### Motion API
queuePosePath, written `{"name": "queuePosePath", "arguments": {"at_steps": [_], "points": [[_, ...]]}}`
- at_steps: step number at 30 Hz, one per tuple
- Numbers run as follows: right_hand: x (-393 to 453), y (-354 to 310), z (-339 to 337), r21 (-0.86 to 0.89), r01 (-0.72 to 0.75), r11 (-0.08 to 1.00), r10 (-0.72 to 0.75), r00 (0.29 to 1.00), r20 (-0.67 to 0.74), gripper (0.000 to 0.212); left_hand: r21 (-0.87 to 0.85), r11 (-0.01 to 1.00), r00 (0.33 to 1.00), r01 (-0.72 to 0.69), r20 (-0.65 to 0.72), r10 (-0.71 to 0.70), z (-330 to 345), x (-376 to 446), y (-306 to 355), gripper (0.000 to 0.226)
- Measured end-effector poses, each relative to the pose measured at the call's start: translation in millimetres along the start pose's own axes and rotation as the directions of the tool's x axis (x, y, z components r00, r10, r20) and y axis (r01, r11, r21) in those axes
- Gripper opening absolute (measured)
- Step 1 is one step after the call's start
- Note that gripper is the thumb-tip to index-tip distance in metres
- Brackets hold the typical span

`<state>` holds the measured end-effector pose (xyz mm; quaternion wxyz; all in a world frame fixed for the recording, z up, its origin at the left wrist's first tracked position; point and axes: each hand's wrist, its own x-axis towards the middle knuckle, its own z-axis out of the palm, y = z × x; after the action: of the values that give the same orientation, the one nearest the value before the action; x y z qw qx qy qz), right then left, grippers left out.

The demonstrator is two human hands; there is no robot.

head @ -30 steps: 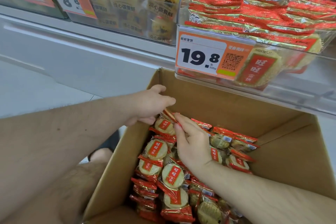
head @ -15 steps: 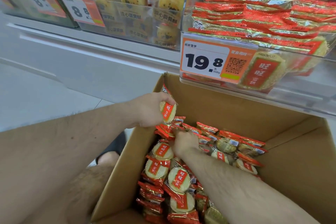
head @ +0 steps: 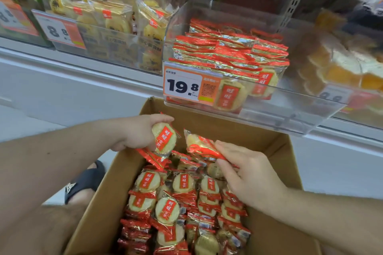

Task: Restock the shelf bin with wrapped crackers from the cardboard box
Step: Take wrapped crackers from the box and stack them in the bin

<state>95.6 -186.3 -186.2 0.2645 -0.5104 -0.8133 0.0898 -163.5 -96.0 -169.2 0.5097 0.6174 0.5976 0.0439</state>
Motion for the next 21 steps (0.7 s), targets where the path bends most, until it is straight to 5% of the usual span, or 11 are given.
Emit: {"name": "queuePosePath", "arguments": {"at_steps": [4, 8, 12, 17, 21], "points": [[-3.7, -3.7, -25.0, -0.058, 0.180, 0.982, -0.185, 0.975, -0.121, 0.040, -0.243, 0.966, 0.986, -0.090, 0.116, 0.121, 13.5, -14.7, 21.7, 0.093], [-5.6, -5.5, -23.1, -0.168, 0.233, 0.958, -0.254, 0.960, -0.121, 0.039, -0.589, 0.802, 0.961, -0.101, 0.150, 0.231, 24.6, -42.4, 52.2, 0.080], [6.3, -6.7, -31.8, -0.207, 0.249, 0.946, -0.289, 0.938, -0.191, 0.038, -0.701, 0.706, 0.949, -0.105, 0.142, 0.282, 26.1, -53.0, 63.1, 0.074], [10.3, -13.7, -44.8, -0.191, 0.257, 0.947, -0.288, 0.945, -0.156, 0.039, -0.643, 0.739, 0.956, -0.201, 0.036, 0.292, 31.9, -53.8, 71.4, 0.068], [20.1, -18.8, -63.1, -0.110, 0.183, 0.977, -0.206, 0.942, -0.264, 0.034, -0.234, 0.862, 0.893, -0.449, -0.124, 0.432, 38.9, -50.1, 73.1, 0.079]]}}
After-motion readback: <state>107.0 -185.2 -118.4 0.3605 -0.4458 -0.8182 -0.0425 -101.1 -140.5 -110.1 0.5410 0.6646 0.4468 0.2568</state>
